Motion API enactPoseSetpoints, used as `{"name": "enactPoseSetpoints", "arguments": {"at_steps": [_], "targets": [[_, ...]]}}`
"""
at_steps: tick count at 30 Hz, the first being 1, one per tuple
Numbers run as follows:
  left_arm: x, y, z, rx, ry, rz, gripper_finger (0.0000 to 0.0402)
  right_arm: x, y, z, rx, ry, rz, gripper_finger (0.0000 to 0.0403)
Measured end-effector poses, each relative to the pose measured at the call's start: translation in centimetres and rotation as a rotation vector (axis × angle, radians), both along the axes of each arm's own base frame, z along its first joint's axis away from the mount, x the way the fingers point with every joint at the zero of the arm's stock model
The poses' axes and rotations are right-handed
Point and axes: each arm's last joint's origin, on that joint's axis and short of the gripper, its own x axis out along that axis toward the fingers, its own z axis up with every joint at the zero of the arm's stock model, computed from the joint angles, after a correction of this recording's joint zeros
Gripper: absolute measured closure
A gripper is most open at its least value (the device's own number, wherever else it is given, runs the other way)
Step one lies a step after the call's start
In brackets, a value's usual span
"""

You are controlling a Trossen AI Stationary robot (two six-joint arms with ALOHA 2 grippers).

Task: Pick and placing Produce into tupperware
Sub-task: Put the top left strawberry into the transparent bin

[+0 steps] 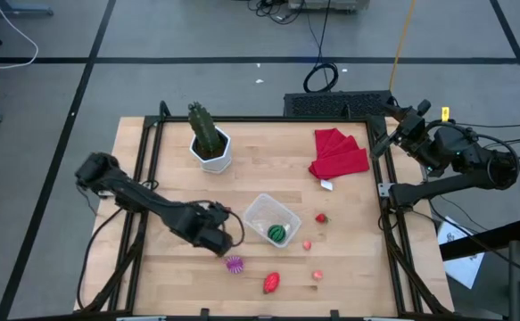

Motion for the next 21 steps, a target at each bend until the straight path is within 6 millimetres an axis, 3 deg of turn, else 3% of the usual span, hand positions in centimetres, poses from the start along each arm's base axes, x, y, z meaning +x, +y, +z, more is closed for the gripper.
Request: {"name": "enactPoseSetpoints", "arguments": {"at_steps": [5, 15, 21], "targets": [[-1.5, 0.1, -1.2, -0.047, -0.017, -0.099, 0.0034, 0.0, 0.0, 0.0, 0.004, -0.004, 0.000, 0.0193], [-1.0, 1.7, -1.7, 0.120, -0.015, -0.249, 0.0034, 0.8, 0.1, -0.2, 0.022, -0.003, -0.001, 0.0193], [-0.2, 3.5, -2.9, 0.085, -0.037, -0.271, 0.0034, 1.9, 0.2, -0.5, 0.019, 0.033, -0.001, 0.0193]]}}
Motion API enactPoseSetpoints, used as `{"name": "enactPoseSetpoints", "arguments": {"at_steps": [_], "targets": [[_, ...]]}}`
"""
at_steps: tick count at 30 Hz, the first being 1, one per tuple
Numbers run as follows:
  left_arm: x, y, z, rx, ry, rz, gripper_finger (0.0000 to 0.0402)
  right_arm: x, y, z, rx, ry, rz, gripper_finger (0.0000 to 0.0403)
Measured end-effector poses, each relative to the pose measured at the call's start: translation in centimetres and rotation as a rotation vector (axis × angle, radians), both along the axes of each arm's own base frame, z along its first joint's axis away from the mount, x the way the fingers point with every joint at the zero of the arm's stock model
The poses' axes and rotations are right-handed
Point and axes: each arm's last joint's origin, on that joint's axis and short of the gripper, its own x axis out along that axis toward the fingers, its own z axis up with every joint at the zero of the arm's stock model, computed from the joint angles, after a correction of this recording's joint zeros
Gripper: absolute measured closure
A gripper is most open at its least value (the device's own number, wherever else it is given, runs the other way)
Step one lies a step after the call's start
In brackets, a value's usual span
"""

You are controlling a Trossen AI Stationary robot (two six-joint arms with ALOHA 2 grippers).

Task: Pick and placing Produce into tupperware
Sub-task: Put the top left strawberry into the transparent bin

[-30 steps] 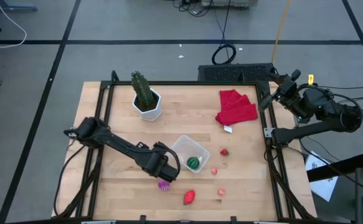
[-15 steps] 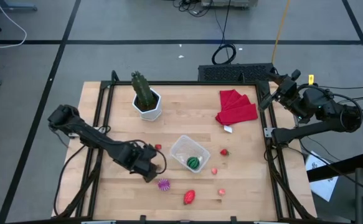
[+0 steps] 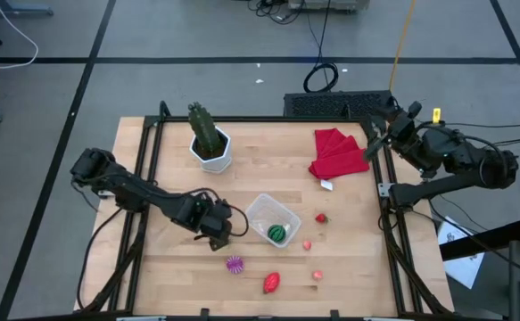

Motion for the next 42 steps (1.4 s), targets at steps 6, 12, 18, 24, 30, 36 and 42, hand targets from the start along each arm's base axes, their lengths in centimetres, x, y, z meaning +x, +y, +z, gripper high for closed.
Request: {"name": "enactPoseSetpoints", "arguments": {"at_steps": [6, 12, 18, 24, 30, 36, 42], "targets": [[0.6, 1.6, -0.6, -0.033, -0.012, 0.041, 0.0034, 0.8, 0.1, -0.2, -0.003, 0.027, 0.000, 0.0193], [0.7, 2.6, -0.9, -0.025, -0.009, 0.050, 0.0034, 1.0, 0.1, -0.3, -0.005, 0.035, 0.000, 0.0193], [0.4, 3.4, -2.7, -0.089, -0.025, 0.087, 0.0034, 1.0, 0.1, -0.3, -0.005, 0.035, 0.000, 0.0193], [0.1, 3.7, -3.3, -0.075, -0.018, 0.137, 0.0034, 1.0, 0.1, -0.3, -0.005, 0.035, 0.000, 0.0193], [0.3, 4.0, -3.3, -0.055, -0.050, 0.161, 0.0034, 1.0, 0.1, -0.3, -0.007, 0.037, 0.000, 0.0193], [0.5, 4.7, -3.2, -0.054, -0.058, 0.177, 0.0034, 1.0, 0.1, -0.3, -0.017, 0.048, 0.001, 0.0193], [0.8, 4.7, -3.8, -0.066, -0.045, 0.185, 0.0034, 1.0, 0.1, -0.3, -0.018, 0.049, 0.002, 0.0193]]}}
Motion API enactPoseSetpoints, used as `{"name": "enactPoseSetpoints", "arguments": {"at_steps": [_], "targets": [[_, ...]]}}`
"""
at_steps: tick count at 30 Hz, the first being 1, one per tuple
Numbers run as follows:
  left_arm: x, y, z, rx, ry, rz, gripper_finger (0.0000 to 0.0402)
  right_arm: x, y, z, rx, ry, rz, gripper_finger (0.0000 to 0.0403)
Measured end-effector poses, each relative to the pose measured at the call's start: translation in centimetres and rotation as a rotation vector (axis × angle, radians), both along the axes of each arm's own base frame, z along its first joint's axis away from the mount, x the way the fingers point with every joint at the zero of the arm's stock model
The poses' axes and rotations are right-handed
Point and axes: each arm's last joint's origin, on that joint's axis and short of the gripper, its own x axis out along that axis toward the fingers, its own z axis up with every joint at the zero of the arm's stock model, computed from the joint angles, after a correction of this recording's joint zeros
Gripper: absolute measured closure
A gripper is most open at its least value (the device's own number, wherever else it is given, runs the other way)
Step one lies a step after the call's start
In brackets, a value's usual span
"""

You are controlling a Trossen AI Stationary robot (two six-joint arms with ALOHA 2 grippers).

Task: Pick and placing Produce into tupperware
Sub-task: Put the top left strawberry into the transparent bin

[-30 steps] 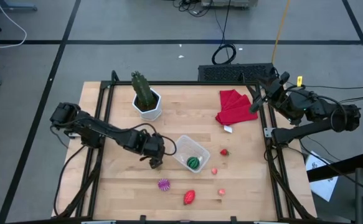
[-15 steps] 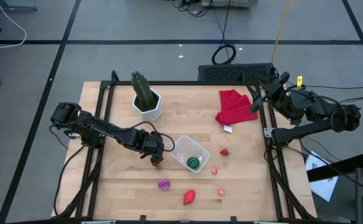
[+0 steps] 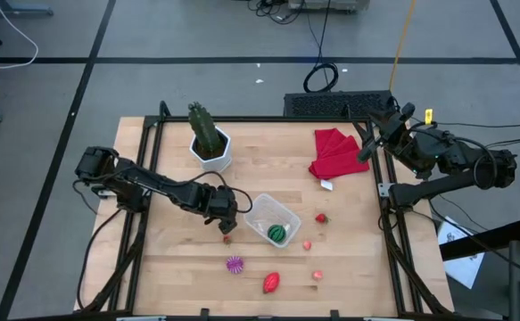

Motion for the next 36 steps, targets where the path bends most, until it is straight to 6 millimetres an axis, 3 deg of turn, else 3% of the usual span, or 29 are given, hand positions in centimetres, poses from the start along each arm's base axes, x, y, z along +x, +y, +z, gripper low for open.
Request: {"name": "enactPoseSetpoints", "arguments": {"at_steps": [7, 36], "targets": [[0.3, -0.3, -1.3, -0.039, 0.040, 0.025, 0.0034, 0.0, 0.0, 0.0, 0.000, 0.000, 0.000, 0.0193], [0.3, -0.2, -1.3, -0.024, 0.037, 0.054, 0.0034, 0.0, 0.0, 0.0, 0.000, 0.000, 0.000, 0.0193]]}}
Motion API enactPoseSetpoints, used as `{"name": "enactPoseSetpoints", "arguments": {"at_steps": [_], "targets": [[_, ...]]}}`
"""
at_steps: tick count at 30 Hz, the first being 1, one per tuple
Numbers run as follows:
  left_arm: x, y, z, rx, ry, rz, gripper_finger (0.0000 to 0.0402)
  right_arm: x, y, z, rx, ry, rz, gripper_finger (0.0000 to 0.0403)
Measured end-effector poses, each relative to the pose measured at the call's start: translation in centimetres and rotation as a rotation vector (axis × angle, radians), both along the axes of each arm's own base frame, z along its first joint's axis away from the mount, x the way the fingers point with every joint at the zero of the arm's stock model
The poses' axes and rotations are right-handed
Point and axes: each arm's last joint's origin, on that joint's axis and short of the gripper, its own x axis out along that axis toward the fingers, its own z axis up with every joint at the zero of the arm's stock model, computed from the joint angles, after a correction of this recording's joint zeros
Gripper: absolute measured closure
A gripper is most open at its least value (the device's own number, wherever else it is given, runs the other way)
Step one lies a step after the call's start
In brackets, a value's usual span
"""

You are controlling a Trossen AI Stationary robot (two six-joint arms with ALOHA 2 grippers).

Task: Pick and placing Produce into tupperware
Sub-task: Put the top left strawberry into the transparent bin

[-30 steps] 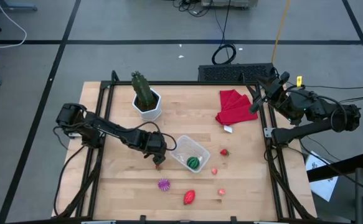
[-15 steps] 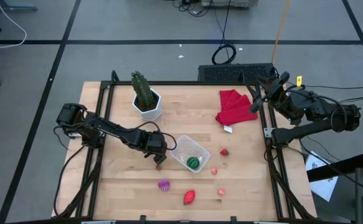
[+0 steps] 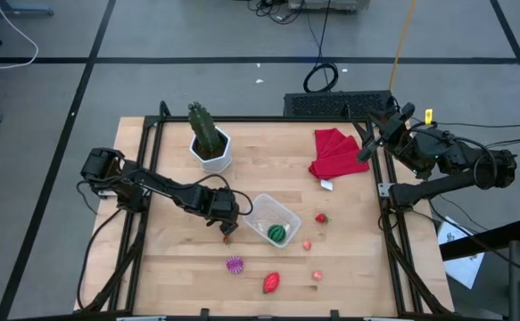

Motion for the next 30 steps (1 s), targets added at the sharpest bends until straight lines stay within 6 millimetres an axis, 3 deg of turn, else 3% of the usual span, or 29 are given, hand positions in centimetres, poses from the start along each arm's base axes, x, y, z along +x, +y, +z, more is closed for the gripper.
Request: {"name": "enactPoseSetpoints", "arguments": {"at_steps": [15, 30], "targets": [[0.2, 1.0, 0.0, -0.005, 0.006, 0.006, 0.0037, 0.0, 0.0, 0.0, 0.002, -0.002, 0.000, 0.0193], [-0.6, 1.1, -1.3, -0.040, -0.013, 0.050, 0.0144, 0.0, 0.0, 0.0, 0.000, 0.000, 0.000, 0.0193]]}}
